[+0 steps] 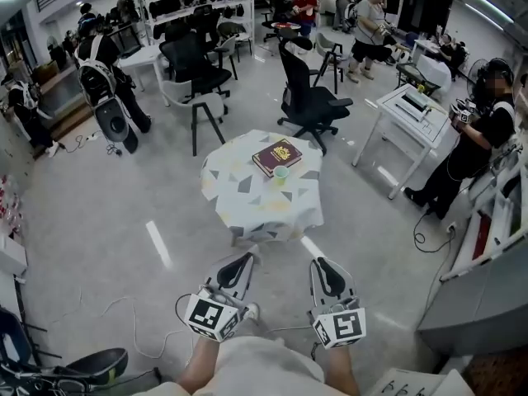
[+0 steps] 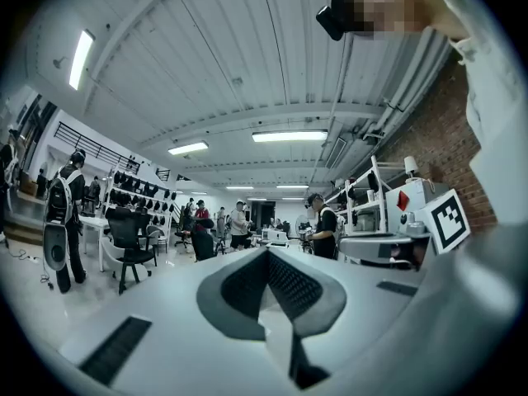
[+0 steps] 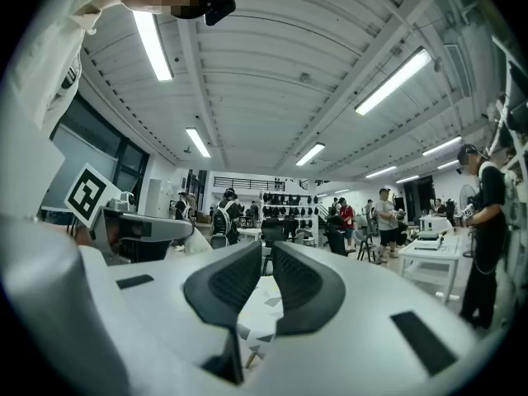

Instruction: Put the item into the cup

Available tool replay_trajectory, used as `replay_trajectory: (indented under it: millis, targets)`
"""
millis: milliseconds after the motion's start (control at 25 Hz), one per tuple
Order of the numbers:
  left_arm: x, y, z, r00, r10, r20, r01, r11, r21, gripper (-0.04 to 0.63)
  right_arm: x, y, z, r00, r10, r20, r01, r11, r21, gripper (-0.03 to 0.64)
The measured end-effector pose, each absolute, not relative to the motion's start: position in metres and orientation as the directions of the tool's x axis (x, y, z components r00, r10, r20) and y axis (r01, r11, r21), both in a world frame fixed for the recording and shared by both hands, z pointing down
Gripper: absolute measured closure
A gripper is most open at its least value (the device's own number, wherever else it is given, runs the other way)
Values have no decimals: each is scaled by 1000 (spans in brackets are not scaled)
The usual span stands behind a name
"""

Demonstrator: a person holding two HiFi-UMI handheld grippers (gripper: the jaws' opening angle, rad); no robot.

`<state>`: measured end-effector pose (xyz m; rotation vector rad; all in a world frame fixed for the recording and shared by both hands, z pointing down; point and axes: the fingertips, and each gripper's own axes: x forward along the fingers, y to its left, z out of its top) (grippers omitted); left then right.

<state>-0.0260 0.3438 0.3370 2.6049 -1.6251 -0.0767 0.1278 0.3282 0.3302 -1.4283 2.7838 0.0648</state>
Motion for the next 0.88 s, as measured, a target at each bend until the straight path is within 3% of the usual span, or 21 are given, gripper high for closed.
replay_trajectory:
  millis: [880]
  targets:
    - [-97,211,343,519,-855,-12,-848,-517,120,586,56,209,343,-513,-858,34,-857,514,25,568]
